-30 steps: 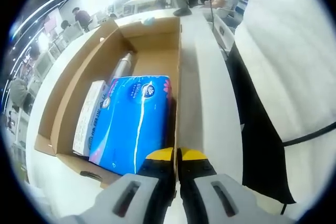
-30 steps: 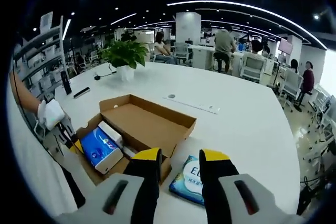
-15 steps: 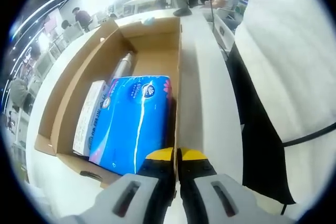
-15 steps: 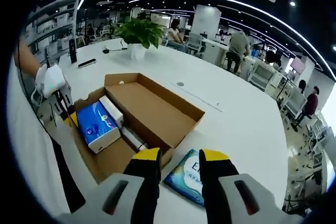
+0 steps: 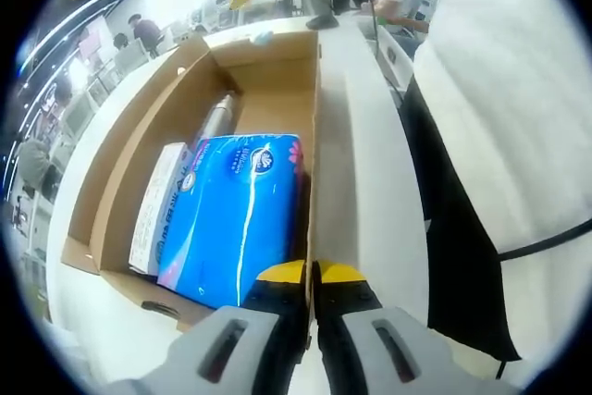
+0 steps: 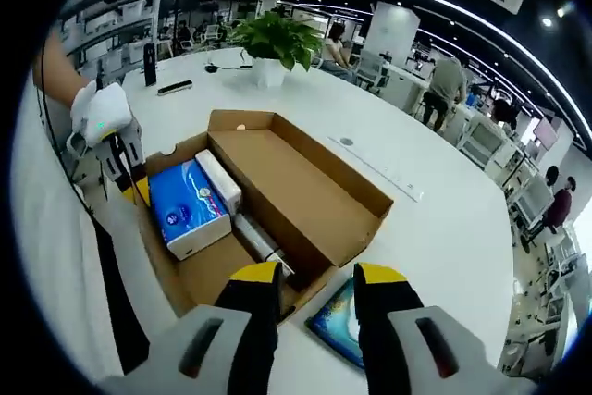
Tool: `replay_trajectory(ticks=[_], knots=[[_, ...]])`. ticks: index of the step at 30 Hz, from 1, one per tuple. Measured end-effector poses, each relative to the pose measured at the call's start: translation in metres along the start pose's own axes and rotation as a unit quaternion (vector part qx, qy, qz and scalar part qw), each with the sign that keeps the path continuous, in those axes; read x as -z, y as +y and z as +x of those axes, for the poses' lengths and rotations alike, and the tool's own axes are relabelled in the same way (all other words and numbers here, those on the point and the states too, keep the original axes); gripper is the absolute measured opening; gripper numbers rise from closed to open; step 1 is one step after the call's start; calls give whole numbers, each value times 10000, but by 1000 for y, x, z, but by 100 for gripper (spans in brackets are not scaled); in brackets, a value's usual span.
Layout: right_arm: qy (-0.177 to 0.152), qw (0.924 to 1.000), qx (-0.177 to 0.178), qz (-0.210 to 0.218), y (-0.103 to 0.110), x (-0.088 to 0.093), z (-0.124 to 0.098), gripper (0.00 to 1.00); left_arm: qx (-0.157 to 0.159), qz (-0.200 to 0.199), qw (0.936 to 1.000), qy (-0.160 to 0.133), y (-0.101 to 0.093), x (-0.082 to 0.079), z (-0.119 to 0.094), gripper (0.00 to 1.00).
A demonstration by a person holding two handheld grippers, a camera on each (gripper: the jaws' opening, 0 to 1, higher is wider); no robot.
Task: Operate the shoe box by opening the lid, removing the specified soft item, and placing it in the target area until the item is outside and the box remains undamaged.
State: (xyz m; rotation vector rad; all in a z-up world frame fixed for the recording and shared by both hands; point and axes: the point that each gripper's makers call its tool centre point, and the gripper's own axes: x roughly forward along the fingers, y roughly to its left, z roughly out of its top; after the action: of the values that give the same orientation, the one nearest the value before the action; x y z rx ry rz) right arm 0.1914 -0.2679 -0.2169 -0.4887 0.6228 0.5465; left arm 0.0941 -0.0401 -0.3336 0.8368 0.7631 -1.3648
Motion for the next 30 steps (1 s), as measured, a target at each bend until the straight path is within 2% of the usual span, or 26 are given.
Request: replay_trajectory(ticks=[2, 3, 4, 6, 9, 11, 13, 15, 19, 30], knots=[[53, 9997, -176, 165, 10, 1, 5, 28, 3, 5, 10000, -4, 0, 0, 0, 2], [76, 9997, -204, 79, 14, 1, 8, 28, 6, 4, 10000, -10, 0, 0, 0, 2], [223, 9992, -226, -224, 18, 5, 11, 29, 6, 4, 10000, -12, 0, 0, 0, 2], [397, 9976, -233, -523, 25, 8, 16, 30, 2, 6, 10000, -14, 0, 0, 0, 2], [385, 9974, -334, -517, 33, 6, 22, 31, 1, 7, 10000, -16, 0, 0, 0, 2], [576, 9968, -332, -444, 33, 11, 27, 32, 6, 8, 10000, -17, 0, 0, 0, 2], [601, 9967, -303, -457, 33, 10, 32, 31, 9, 8, 10000, -16, 0, 0, 0, 2], [566, 9962, -462, -479, 40, 8, 36, 31, 6, 10, 10000, -20, 0, 0, 0, 2], [739, 9932, -750, -488, 54, 14, 41, 32, 15, 13, 10000, -26, 0, 0, 1, 2], [773, 9911, -870, -650, 62, 17, 46, 32, 21, 24, 10000, -31, 1, -1, 1, 2]])
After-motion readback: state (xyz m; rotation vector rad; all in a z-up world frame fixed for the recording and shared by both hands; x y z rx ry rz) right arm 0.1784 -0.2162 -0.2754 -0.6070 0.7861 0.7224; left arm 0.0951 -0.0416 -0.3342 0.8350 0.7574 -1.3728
